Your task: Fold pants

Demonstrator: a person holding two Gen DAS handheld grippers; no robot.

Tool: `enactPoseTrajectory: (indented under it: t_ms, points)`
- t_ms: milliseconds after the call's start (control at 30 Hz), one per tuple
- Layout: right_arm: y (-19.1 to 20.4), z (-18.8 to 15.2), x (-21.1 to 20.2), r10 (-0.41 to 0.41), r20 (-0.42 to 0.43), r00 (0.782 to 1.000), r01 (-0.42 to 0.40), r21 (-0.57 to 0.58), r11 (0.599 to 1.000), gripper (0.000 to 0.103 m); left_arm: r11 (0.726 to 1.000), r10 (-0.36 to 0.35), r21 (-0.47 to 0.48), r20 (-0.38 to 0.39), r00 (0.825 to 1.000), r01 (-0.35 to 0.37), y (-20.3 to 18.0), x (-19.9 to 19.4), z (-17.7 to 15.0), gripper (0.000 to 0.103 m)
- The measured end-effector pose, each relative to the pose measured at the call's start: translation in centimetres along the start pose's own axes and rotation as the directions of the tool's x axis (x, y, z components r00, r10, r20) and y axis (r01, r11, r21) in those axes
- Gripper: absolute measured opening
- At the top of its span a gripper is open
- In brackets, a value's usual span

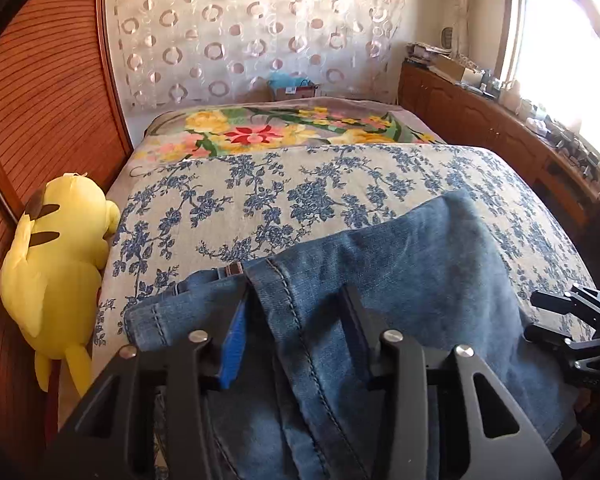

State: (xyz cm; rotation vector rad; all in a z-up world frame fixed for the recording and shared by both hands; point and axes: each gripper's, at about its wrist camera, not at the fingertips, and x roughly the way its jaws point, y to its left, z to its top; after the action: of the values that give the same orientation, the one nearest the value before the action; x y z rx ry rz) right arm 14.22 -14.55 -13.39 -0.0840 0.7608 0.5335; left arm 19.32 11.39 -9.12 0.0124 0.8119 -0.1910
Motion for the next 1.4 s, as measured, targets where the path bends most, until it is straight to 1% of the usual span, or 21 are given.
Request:
enactPoseTrajectory:
  t_ms: [33,67,100,133,167,267,333,433,500,633,733,800,833,900,967,1000,1100,1200,1300,1400]
  points:
    - [0.0,0.0,0.0,0.000,0.002,1.000,0.000,0.000,1.000,0.048,1.000,0.003,0.000,-0.004,1.000,-0.003,0.0,0.1,-0.1,0.033]
    - [0.0,0.0,0.0,0.000,0.003,1.000,0.000,-0.001,1.000,0.048,1.000,0.006,-0.001,-0.005,1.000,-0.006,0.0,0.2,-0.1,0.024]
    - [0.1,-0.1,-0.1,0.001,0.003,1.000,-0.001,-0.002,1.000,0.048,1.000,0.010,-0.001,-0.005,1.000,-0.010,0.0,0.1,-0.2,0.018]
    - [0.1,-0.1,-0.1,0.000,0.003,1.000,0.000,-0.002,1.000,0.048,1.000,0.010,0.002,0.004,1.000,-0.010,-0.1,-0.2,-0.3,0.009]
    - [0.1,-0.1,-0.1,0.000,0.004,1.000,0.000,-0.002,1.000,0.048,1.000,0.004,0.005,0.018,1.000,-0.004,-0.1,-0.8,-0.4,0.004]
    - [0.0,-0.1,-0.1,0.001,0.008,1.000,-0.001,-0.002,1.000,0.048,1.000,-0.005,0.008,0.079,0.997,0.004,-0.3,-3.5,-0.4,0.000]
    - [0.0,0.0,-0.1,0.001,0.010,1.000,-0.001,-0.002,1.000,0.048,1.000,-0.001,0.014,0.121,0.993,-0.001,-0.5,-5.6,-0.3,0.000]
    - [0.0,-0.1,-0.3,0.001,0.019,1.000,-0.001,0.001,1.000,0.048,1.000,0.005,0.015,0.159,0.987,-0.007,-0.5,-8.2,0.0,0.000]
    - [0.1,-0.1,-0.4,0.001,0.024,1.000,-0.001,0.000,1.000,0.048,0.999,0.038,0.015,0.169,0.985,-0.041,-0.1,-9.3,0.2,0.000]
    - [0.1,-0.1,-0.5,0.005,0.026,1.000,-0.005,-0.003,1.000,0.048,0.997,0.083,-0.008,0.150,0.985,-0.082,1.6,-9.1,0.5,0.000]
    - [0.0,-0.1,-0.3,0.007,0.026,1.000,-0.007,-0.003,1.000,0.048,0.995,0.096,-0.007,0.120,0.988,-0.096,2.2,-8.0,0.3,0.003]
    - [0.0,-0.1,-0.3,0.005,0.024,1.000,-0.005,-0.003,1.000,0.048,0.996,0.091,0.000,0.106,0.990,-0.092,2.1,-7.4,0.0,0.004]
    - [-0.1,-0.1,-0.2,0.005,0.023,1.000,-0.005,-0.003,1.000,0.048,0.996,0.087,0.000,0.102,0.991,-0.087,2.0,-7.1,-0.3,0.007]
    - [-0.1,-0.1,-0.2,0.005,0.024,1.000,-0.005,-0.003,1.000,0.048,0.997,0.081,-0.003,0.096,0.992,-0.081,1.8,-6.9,-0.7,0.018]
    - [-0.1,-0.1,-0.2,0.005,0.022,1.000,-0.005,-0.004,1.000,0.048,0.997,0.082,-0.006,0.097,0.992,-0.082,1.7,-6.9,-1.3,0.037]
    - [-0.1,-0.1,-0.2,0.005,0.021,1.000,-0.005,-0.005,1.000,0.048,0.997,0.075,-0.004,0.096,0.992,-0.075,1.6,-6.9,-1.6,0.039]
    - [-0.1,-0.1,-0.1,0.005,0.019,1.000,-0.005,-0.004,1.000,0.048,0.999,0.053,0.001,0.089,0.995,-0.053,1.2,-6.9,-2.6,0.040]
    - [-0.1,-0.1,-0.1,0.004,0.020,1.000,-0.004,-0.005,1.000,0.048,0.999,0.047,-0.001,0.090,0.995,-0.047,0.6,-7.1,-4.2,0.040]
    - [-0.1,-0.1,-0.1,0.004,0.020,1.000,-0.004,-0.005,1.000,0.048,1.000,0.027,-0.001,0.068,0.997,-0.027,-0.2,-7.2,-5.7,0.040]
    - [0.0,-0.3,-0.3,-0.001,0.031,1.000,0.001,-0.007,1.000,0.048,1.000,0.023,0.017,0.051,0.998,-0.024,-1.2,-7.4,-7.1,0.040]
